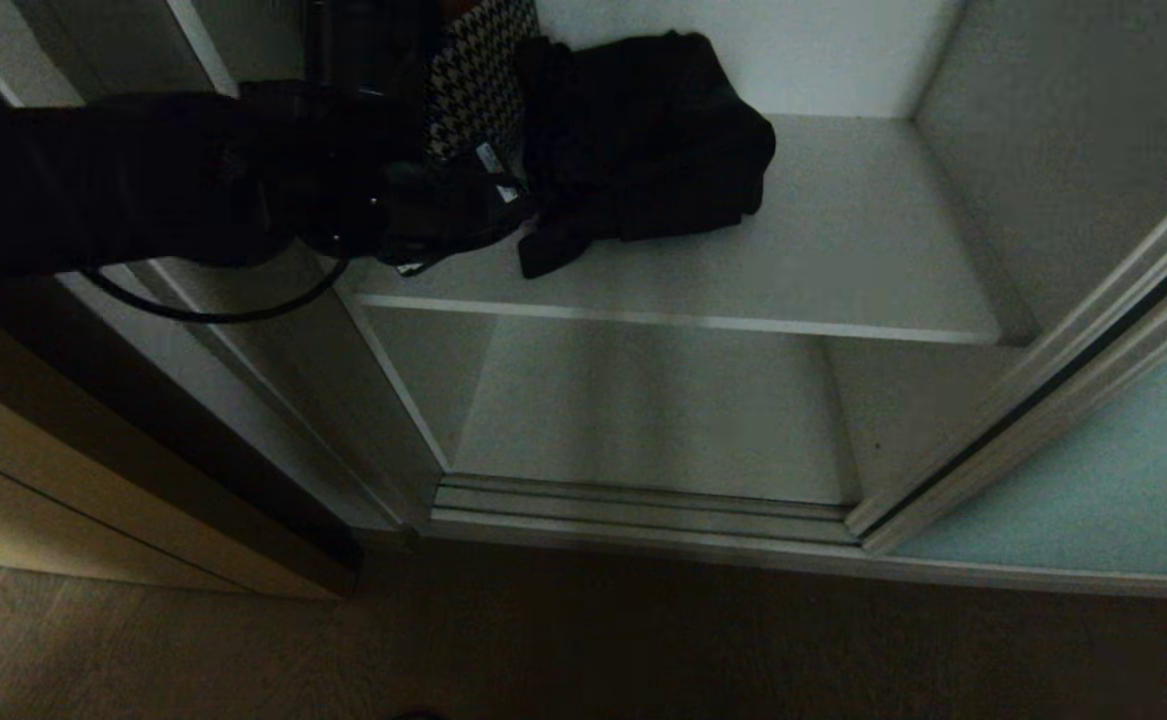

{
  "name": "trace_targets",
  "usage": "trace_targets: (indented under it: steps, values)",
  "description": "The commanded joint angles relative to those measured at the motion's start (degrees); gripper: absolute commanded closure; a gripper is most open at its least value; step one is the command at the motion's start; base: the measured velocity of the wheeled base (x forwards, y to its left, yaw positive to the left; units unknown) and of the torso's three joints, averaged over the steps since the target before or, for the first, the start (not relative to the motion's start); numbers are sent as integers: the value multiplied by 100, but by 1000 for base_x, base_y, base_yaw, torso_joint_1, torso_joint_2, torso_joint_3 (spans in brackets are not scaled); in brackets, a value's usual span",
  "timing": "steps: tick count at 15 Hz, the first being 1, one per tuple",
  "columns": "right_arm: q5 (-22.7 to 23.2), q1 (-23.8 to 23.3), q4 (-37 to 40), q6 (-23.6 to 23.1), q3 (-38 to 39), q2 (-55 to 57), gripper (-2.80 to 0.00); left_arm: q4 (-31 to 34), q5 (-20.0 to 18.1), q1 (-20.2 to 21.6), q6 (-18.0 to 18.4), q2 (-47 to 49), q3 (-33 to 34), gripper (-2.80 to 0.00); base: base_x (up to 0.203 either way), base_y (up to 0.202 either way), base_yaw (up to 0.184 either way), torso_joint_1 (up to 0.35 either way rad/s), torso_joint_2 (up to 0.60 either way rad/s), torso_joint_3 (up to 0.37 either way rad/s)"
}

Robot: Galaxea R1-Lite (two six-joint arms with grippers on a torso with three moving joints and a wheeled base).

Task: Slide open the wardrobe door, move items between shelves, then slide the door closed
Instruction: Place the bag on the lower shelf

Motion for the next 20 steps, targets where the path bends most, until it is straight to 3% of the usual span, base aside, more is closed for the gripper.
trace_targets:
  steps: [1, 3, 6, 8, 13, 14, 17, 20]
  values:
    - [0, 1, -1, -2, 1, -10, 0, -16, -43, 50, -81, 471, -350, -280, 0, 0, 0, 0, 0, 0]
    - [0, 1, -1, -11, 1, -10, 0, -160, -516, 150, -194, 508, -385, -280, 0, 0, 0, 0, 0, 0]
    - [0, 1, -1, -2, 1, -10, 0, -508, -1278, 363, -697, 529, -385, -280, 0, 0, 0, 0, 0, 0]
    - [0, 1, -1, -2, 1, -10, 0, -663, -1604, 475, -866, 633, -385, -280, 0, 0, 0, 0, 0, 0]
    - [0, 1, -1, -2, 1, -10, 0, -1368, -1762, 577, -859, 1299, -377, -280, 0, 0, 0, 0, 0, 0]
    - [0, 1, -1, -2, 1, -2, 0, -1385, -1860, 578, -858, 1311, -377, -280, 0, 0, 0, 0, 0, 0]
    - [0, 1, -1, -2, 1, -10, 0, -1436, -2629, 599, -963, 1324, -377, -280, 0, 0, 0, 0, 0, 0]
    - [0, 1, -1, -2, 1, -10, 0, -2070, -2694, 634, -983, 1598, -377, -280, 0, 0, 0, 0, 0, 0]
